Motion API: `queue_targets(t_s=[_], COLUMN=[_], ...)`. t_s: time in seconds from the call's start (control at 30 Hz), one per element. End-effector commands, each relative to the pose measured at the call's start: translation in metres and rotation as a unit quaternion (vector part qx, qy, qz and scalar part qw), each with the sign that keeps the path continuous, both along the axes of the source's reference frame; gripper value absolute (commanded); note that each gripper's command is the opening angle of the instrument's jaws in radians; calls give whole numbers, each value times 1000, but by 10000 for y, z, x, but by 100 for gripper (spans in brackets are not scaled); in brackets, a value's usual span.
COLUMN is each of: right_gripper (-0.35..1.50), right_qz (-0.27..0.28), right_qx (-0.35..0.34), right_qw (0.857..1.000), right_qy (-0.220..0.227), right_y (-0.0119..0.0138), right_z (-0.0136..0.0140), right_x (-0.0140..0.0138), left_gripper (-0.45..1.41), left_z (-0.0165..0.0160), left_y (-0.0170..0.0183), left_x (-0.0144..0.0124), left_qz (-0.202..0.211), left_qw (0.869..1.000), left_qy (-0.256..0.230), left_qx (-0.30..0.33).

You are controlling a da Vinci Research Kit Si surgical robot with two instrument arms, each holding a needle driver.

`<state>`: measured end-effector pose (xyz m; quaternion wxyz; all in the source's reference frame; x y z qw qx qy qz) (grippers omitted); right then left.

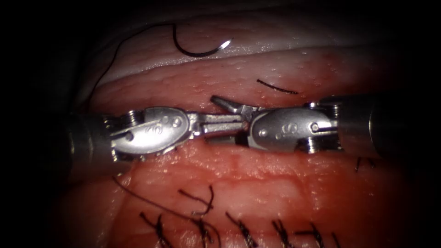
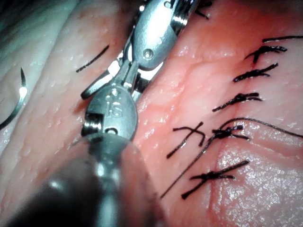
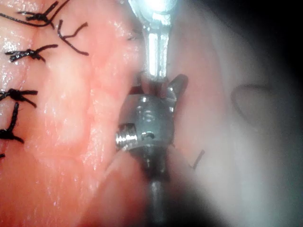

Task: Wound Closure
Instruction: Snip excess with right-hand blades

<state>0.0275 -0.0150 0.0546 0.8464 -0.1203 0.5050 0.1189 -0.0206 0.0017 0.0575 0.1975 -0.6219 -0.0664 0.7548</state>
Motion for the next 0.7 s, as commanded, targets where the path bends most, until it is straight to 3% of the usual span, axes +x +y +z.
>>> queue_targets(t_s=[0.03,0.43,0.47,0.63,0.67,0.7], right_gripper=[105,81,73,66,63,41], right_qz=[-1,20,23,25,25,24], right_qx=[1,-13,-17,-28,-30,-29], right_qw=[1000,999,999,998,998,998], right_qy=[0,24,34,53,55,57], right_y=[1,5,5,9,9,8], right_z=[4,-7,-8,0,3,6], right_x=[9,11,12,15,15,15], left_gripper=[-45,-45,-45,-45,-45,-45], left_z=[3,6,6,6,6,5], left_y=[0,0,0,0,0,0], left_x=[-7,-5,-5,-5,-5,-5], left_qz=[1,3,3,3,3,3], left_qw=[1000,1000,1000,1000,1000,1000], left_qy=[-3,-5,-5,-4,-4,-4], left_qx=[0,-1,-1,-1,-1,-1])
